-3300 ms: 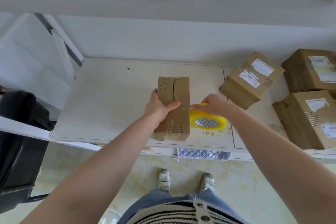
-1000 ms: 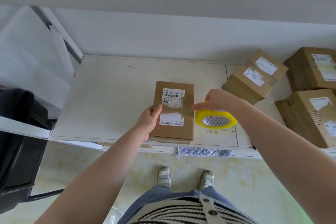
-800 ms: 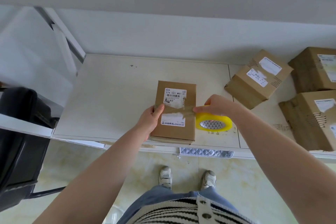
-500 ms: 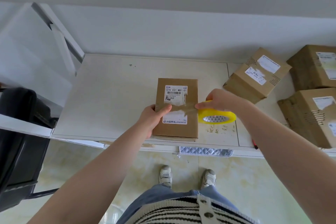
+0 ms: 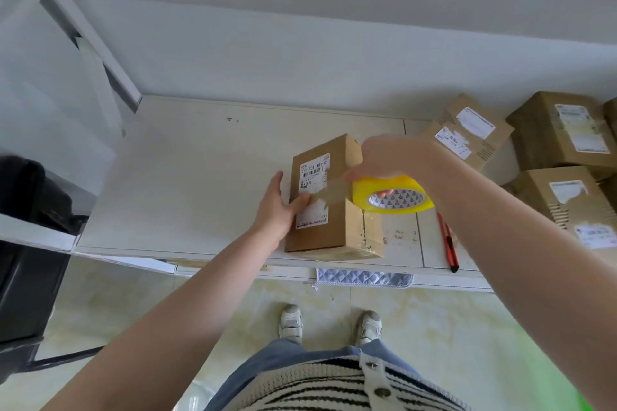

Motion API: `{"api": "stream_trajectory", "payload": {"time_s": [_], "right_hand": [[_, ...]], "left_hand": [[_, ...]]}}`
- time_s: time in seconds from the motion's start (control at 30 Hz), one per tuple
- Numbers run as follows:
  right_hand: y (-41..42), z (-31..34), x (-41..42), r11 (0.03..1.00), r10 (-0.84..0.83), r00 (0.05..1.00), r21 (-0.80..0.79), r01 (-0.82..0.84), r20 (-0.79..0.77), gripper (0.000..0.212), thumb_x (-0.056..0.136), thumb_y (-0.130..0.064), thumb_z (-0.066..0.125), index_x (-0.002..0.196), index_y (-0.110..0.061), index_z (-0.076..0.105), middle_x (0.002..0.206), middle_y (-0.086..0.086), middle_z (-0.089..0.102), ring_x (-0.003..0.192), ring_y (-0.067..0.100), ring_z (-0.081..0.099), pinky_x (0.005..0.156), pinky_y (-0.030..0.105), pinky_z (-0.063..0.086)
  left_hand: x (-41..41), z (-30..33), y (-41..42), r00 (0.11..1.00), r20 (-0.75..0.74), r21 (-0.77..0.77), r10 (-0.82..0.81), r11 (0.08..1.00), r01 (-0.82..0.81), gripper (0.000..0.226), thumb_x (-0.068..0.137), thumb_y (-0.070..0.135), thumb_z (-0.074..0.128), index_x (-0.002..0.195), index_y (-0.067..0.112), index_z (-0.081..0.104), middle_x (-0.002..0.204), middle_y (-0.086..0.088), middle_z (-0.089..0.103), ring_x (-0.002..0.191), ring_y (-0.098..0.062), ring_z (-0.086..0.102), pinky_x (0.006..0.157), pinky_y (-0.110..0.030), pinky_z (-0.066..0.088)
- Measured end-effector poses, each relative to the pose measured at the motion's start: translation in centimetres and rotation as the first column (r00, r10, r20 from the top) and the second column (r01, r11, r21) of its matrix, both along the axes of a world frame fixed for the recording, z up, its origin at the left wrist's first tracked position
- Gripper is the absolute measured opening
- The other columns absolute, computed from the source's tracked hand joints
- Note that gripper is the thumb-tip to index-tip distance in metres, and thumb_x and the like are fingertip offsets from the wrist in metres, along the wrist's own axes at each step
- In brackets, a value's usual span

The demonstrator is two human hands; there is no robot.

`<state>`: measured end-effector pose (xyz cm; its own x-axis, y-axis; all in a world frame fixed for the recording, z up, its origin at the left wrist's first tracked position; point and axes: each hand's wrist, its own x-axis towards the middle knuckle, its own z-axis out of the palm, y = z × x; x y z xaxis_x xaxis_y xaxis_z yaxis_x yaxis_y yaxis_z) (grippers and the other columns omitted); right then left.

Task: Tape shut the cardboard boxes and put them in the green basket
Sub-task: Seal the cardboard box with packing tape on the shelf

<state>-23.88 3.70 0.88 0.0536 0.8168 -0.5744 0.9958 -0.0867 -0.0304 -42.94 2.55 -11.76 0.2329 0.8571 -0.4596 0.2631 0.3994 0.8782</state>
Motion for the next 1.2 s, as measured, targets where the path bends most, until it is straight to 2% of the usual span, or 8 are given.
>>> {"api": "stream_trajectory", "payload": {"time_s": [0.07,0.2,0.33,0.47,0.6,0.87,1.03,1.2], "right_hand": [[0.4,-0.2,-0.6,1.000,0.008,1.000,-0.003,-0.008,-0.022,0.057,0.092,-0.059,0.050,0.057,-0.015,0.042,0.055,-0.003,0.040,0.048,0.011,0.038,0.049,0.024,0.027],[1.1,-1.2,-1.5,0.986,-0.160,0.978,-0.078,0.151,-0.137,0.040,0.099,-0.048,0.041,0.077,-0.017,0.054,0.070,-0.001,0.053,0.060,0.012,0.049,0.051,0.026,0.031],[1.1,-0.6,-0.5,0.969,-0.227,0.957,-0.135,0.205,-0.181,0.032,0.096,-0.039,0.042,0.078,-0.017,0.056,0.073,0.004,0.057,0.061,0.016,0.051,0.055,0.027,0.034],[0.1,-0.1,0.7,0.978,-0.206,0.943,-0.088,0.189,-0.262,0.040,0.096,-0.056,0.044,0.074,-0.024,0.053,0.080,0.000,0.058,0.069,0.016,0.052,0.059,0.029,0.035],[-0.4,-0.3,0.6,0.986,-0.167,0.943,-0.032,0.165,-0.289,0.059,0.092,-0.064,0.043,0.072,-0.013,0.065,0.055,-0.002,0.061,0.058,0.018,0.057,0.064,0.032,0.044],[-0.4,-2.0,-0.6,0.989,-0.092,0.996,0.115,0.093,-0.018,0.061,0.091,-0.064,0.046,0.058,-0.014,0.046,0.055,-0.002,0.044,0.051,0.012,0.044,0.051,0.027,0.030],[0.1,-1.2,-1.3,0.978,-0.153,0.947,0.095,0.186,-0.283,0.060,0.082,-0.075,0.050,0.065,-0.018,0.058,0.059,-0.004,0.056,0.055,0.013,0.053,0.055,0.027,0.036],[0.7,-0.6,-2.6,0.980,-0.139,0.885,0.066,0.187,-0.444,0.053,0.085,-0.066,0.055,0.082,-0.014,0.068,0.072,0.000,0.064,0.061,0.015,0.057,0.057,0.027,0.040]], "left_hand": [[1.0,1.6,-0.1,0.995,0.028,0.132,-0.099,0.987,0.095,0.068,0.093,0.034,0.060,0.152,0.024,0.027,0.157,-0.006,0.033,0.143,-0.022,0.033,0.119,-0.046,0.025],[2.6,2.9,-0.3,0.974,-0.165,0.119,-0.157,0.977,0.178,0.087,0.094,0.065,0.038,0.156,0.026,-0.008,0.164,-0.002,-0.015,0.149,-0.017,-0.016,0.120,-0.046,-0.008],[2.3,2.8,-0.1,0.918,-0.287,0.079,-0.273,0.948,0.307,0.103,0.084,0.071,0.046,0.152,0.029,-0.019,0.161,0.000,-0.025,0.147,-0.017,-0.023,0.121,-0.054,0.006],[1.9,2.4,-0.1,0.887,-0.391,0.161,-0.244,0.931,0.327,0.095,0.090,0.066,0.041,0.155,0.024,-0.013,0.163,-0.005,-0.018,0.149,-0.020,-0.017,0.121,-0.045,-0.008],[1.7,2.2,0.0,0.885,-0.405,0.176,-0.232,0.929,0.324,0.090,0.094,0.060,0.041,0.155,0.022,-0.012,0.163,-0.007,-0.016,0.150,-0.021,-0.016,0.121,-0.046,-0.007],[0.1,2.4,0.5,0.936,-0.279,0.130,-0.213,0.958,0.257,0.090,0.095,0.055,0.049,0.156,0.022,-0.008,0.164,-0.004,-0.014,0.149,-0.018,-0.016,0.121,-0.048,-0.004],[-3.3,2.0,1.4,0.949,-0.244,-0.104,-0.198,0.979,0.178,0.090,0.087,0.069,0.045,0.156,0.033,0.000,0.164,-0.001,-0.012,0.151,-0.027,-0.002,0.119,-0.057,0.007],[-5.0,2.2,2.2,0.988,0.010,-0.327,-0.155,0.933,0.149,0.088,0.082,0.076,0.045,0.154,0.031,0.023,0.156,0.004,0.034,0.140,-0.020,0.034,0.117,-0.048,0.023]]}}
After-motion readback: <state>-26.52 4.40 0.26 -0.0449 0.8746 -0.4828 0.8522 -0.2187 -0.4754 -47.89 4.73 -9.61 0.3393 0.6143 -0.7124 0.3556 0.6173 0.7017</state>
